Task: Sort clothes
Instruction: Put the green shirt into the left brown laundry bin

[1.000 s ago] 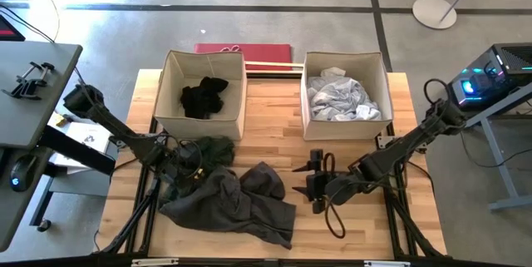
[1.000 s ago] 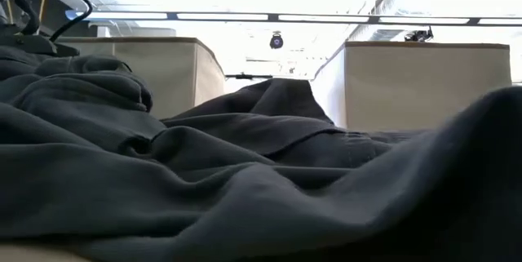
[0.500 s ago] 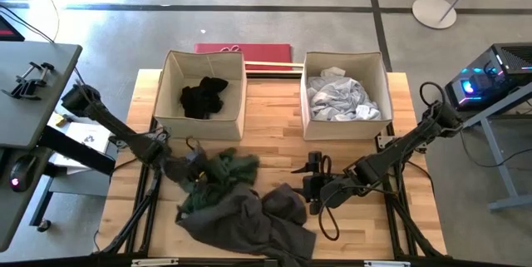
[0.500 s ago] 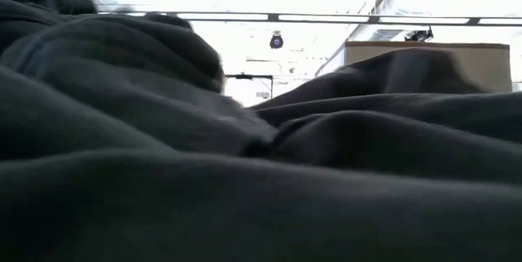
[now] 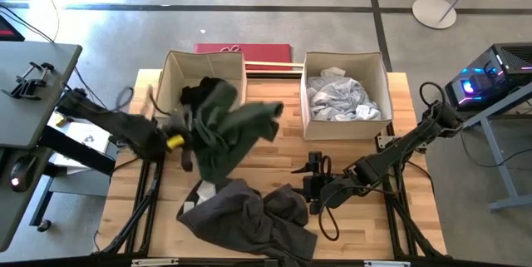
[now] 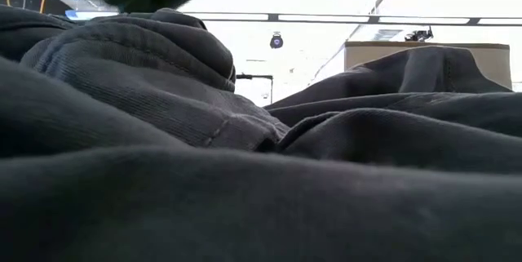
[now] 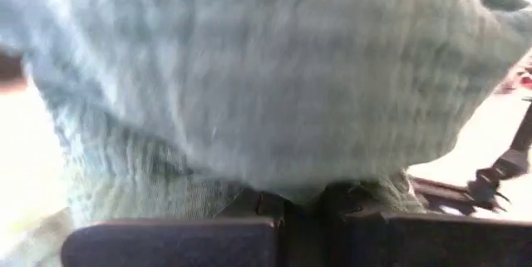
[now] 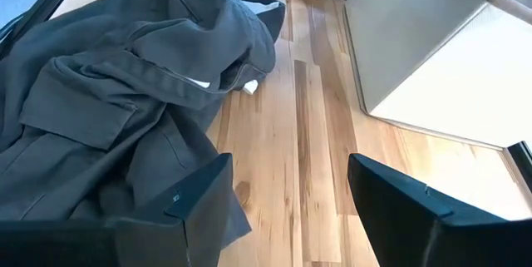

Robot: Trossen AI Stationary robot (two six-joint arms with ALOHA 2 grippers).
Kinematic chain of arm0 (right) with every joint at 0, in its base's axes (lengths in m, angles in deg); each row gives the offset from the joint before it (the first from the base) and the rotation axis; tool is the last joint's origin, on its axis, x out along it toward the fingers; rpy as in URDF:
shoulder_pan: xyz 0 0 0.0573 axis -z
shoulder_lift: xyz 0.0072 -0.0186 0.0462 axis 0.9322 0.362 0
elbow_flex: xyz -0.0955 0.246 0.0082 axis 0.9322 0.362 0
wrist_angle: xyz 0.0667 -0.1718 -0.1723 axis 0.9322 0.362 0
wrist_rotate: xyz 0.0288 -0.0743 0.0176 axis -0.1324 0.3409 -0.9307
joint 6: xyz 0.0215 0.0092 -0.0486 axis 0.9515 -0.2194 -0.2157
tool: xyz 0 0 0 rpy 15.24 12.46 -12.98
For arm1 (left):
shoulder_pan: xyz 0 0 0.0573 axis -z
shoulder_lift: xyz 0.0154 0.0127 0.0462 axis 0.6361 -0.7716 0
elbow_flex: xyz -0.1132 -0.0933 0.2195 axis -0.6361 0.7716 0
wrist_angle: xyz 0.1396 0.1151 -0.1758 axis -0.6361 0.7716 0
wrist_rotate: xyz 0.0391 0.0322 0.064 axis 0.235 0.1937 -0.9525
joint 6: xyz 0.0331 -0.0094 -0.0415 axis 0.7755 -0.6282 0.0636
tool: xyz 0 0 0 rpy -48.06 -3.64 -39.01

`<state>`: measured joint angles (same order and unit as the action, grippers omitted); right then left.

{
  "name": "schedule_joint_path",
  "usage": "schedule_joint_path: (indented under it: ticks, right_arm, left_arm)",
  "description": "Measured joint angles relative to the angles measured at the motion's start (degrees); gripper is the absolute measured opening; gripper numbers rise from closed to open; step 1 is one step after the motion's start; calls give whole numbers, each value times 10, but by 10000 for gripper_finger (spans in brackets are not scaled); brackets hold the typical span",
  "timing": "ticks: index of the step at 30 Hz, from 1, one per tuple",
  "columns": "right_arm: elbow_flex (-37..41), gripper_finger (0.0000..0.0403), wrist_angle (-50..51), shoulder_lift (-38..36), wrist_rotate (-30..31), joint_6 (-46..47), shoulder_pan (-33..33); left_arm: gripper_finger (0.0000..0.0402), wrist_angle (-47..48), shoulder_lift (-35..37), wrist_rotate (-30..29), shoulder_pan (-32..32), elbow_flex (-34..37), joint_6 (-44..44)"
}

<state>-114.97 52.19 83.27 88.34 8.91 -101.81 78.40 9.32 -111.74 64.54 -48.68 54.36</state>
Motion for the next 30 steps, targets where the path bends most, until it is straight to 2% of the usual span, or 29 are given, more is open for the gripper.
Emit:
schedule_joint_path:
  ticks: [5,10,12,15,16,18,21,24,26,30]
  right_arm:
    - [0,227,3,0,0,0,0]
    - [0,227,6,0,0,0,0]
    - [0,227,5,0,0,0,0]
    - [0,227,5,0,0,0,0]
    - [0,227,5,0,0,0,0]
    - [0,227,5,0,0,0,0]
    - [0,227,5,0,0,0,0]
    - [0,227,5,0,0,0,0]
    - [0,227,5,0,0,0,0]
    - [0,227,5,0,0,0,0]
  left_arm:
    - [6,25,-16,-27,-36,-121,163]
    - [5,109,-43,-141,-108,-228,289]
    - [5,154,-57,-175,-152,-261,314]
    - [5,275,-82,-190,-241,-309,284]
    - [5,321,-90,-179,-274,-323,259]
    - [5,412,-110,-121,-341,-343,204]
    - [5,514,-141,17,-444,-350,143]
    - [5,586,-190,139,-525,-343,120]
    - [5,615,-227,180,-560,-330,123]
    - [5,619,-305,192,-599,-300,148]
